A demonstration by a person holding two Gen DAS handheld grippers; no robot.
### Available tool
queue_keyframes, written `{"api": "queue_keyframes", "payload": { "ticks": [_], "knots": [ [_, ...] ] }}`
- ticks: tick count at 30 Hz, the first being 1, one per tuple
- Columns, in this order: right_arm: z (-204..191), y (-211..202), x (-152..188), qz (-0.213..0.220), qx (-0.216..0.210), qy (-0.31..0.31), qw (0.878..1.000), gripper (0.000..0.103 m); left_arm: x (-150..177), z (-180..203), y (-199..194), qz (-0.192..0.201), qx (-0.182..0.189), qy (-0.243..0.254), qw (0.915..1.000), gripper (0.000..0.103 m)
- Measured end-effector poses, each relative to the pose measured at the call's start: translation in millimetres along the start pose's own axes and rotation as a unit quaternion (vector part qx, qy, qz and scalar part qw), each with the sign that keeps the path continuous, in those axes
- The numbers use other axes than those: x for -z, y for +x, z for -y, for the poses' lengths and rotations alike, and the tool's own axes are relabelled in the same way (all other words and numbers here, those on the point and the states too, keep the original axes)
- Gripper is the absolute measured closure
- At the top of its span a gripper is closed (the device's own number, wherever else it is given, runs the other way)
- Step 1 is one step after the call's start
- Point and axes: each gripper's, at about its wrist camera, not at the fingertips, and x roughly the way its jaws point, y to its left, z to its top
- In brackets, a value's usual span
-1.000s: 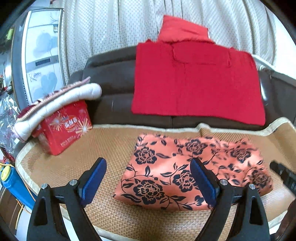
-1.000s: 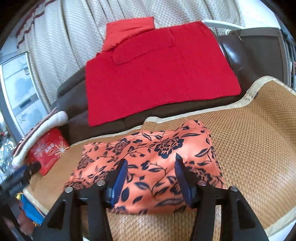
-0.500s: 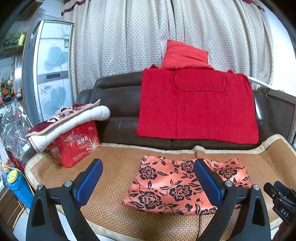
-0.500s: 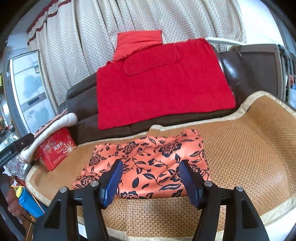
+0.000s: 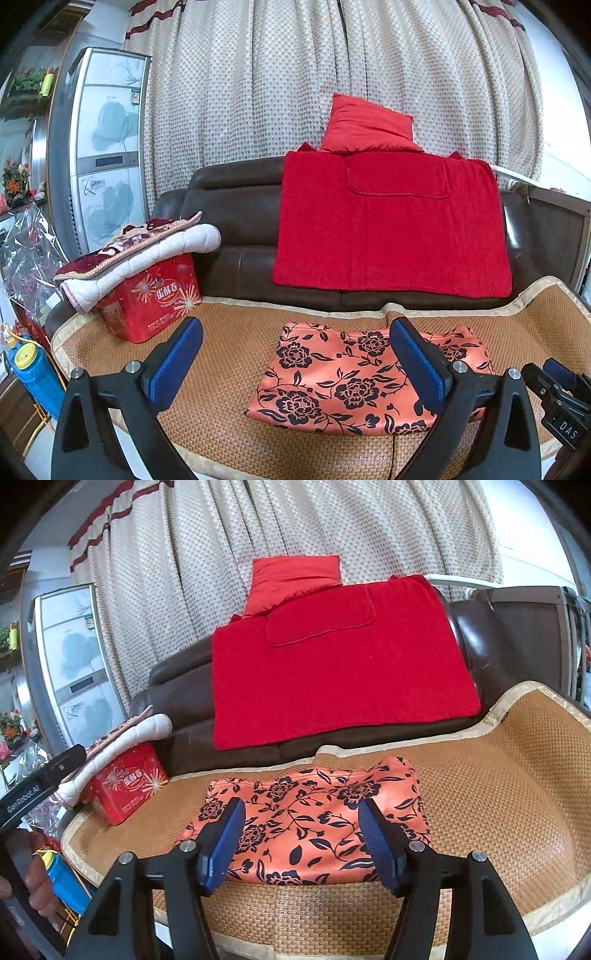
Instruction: Fold small clothes
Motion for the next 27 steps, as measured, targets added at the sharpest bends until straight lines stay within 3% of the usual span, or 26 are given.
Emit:
{"api": "queue_keyframes", "payload": {
  "ticks": [27],
  "knots": [
    [-21, 37, 18, -0.042, -0.026, -0.013, 0.999, 0.035, 19, -13, 41, -0.046, -0.007, -0.015, 0.9988, 0.002]
  ]
}}
